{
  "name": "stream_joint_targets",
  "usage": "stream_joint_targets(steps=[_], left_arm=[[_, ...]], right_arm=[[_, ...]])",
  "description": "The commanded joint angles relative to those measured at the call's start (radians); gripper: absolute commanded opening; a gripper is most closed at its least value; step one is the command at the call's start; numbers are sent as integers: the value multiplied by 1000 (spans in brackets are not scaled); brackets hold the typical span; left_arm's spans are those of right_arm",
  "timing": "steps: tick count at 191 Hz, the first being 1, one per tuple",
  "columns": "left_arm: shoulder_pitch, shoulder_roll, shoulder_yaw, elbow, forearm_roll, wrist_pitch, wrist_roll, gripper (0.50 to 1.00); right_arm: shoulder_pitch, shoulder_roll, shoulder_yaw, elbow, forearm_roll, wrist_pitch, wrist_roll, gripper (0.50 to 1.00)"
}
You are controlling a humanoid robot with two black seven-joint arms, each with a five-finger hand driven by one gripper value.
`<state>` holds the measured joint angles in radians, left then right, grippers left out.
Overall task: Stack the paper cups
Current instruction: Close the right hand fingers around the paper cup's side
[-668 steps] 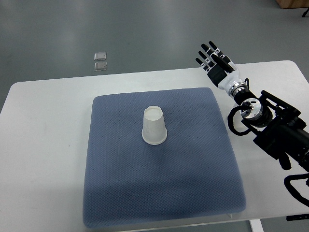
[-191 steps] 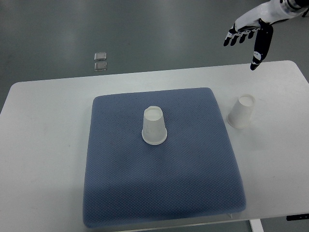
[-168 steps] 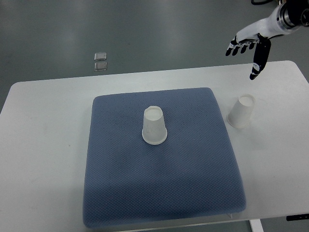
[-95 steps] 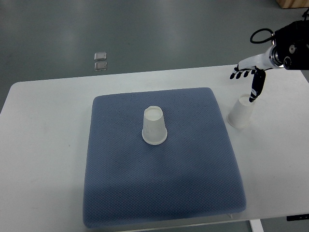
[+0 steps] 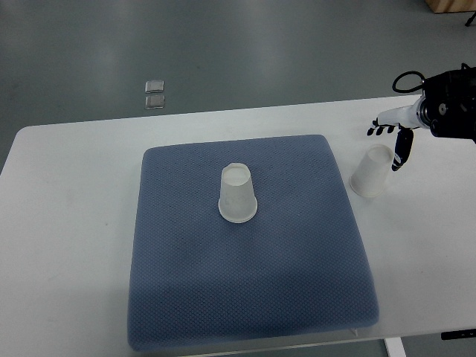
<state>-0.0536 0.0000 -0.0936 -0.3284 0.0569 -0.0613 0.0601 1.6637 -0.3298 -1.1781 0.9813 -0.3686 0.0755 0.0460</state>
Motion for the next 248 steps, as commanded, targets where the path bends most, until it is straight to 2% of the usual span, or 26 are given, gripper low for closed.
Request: stream_joint_targets(steps=[1, 143, 248], left_arm=[[0, 0, 0, 0, 0, 0, 0, 1000], [1, 0, 0, 0, 0, 0, 0, 1000], [1, 0, 0, 0, -2, 0, 0, 1000]], right_arm=[[-24, 0, 0, -26, 27, 0, -5, 913], [-104, 26, 58, -87, 53, -19, -15, 911], [-128, 43, 60, -108, 53, -20, -15, 866]])
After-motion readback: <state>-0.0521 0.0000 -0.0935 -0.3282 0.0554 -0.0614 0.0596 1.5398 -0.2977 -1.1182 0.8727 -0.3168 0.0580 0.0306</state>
